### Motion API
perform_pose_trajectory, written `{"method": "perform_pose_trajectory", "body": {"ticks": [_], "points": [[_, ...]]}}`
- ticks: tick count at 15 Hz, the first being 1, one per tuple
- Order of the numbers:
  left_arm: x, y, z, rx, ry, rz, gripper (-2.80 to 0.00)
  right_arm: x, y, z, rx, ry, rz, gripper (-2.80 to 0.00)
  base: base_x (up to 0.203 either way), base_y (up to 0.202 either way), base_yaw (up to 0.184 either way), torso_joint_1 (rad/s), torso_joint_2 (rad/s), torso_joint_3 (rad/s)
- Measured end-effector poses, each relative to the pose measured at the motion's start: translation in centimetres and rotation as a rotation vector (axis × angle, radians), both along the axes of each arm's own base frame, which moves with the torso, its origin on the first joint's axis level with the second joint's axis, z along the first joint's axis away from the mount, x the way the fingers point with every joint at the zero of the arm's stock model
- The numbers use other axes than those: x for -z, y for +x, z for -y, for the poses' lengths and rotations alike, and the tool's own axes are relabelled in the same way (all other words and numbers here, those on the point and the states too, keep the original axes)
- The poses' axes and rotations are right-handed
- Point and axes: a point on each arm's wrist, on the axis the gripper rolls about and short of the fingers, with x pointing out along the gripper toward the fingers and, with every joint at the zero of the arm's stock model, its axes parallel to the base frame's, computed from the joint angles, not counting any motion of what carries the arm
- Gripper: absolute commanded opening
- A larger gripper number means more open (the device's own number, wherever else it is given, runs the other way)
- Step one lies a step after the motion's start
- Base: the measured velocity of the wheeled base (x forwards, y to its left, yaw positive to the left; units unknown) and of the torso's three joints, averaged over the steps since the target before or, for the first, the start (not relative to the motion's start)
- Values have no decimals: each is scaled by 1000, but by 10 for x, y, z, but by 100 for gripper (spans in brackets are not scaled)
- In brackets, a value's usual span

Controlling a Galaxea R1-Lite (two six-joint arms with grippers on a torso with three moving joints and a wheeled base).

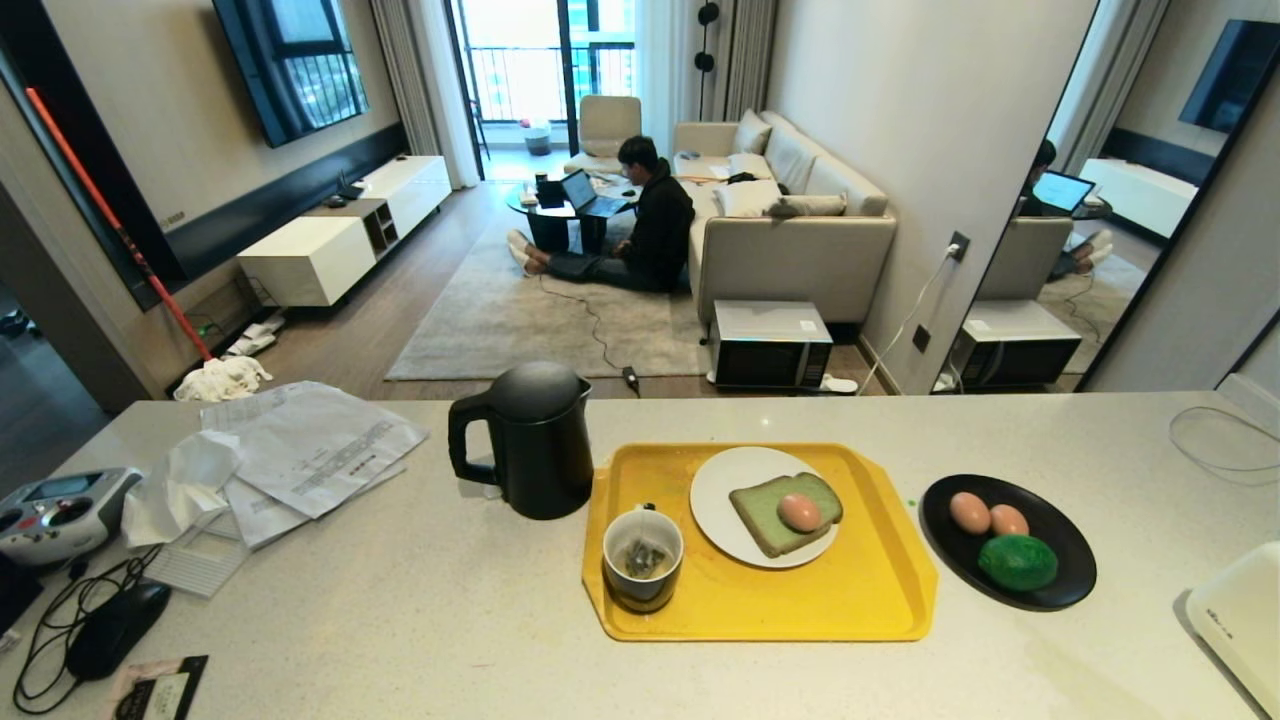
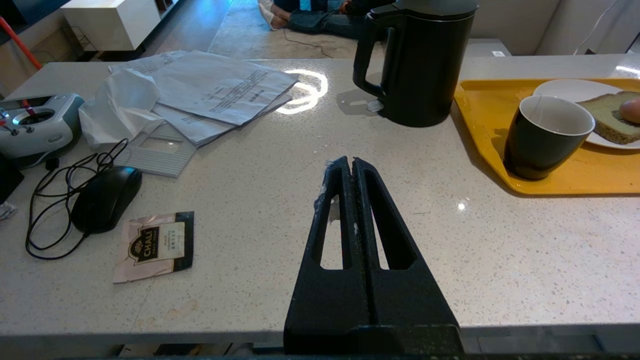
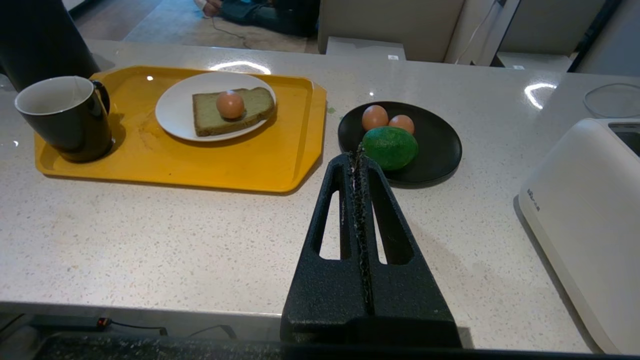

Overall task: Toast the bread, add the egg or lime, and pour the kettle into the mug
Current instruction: Pick up the kettle

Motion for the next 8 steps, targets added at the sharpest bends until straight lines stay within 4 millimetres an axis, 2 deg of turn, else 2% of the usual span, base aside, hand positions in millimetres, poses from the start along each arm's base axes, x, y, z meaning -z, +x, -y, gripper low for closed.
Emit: {"method": "perform_pose_trajectory", "body": {"ticks": [8], "points": [[0,0,0,0,0,0,-280,0,0,0,0,0,0,-280,0,0,0,0,0,0]]}}
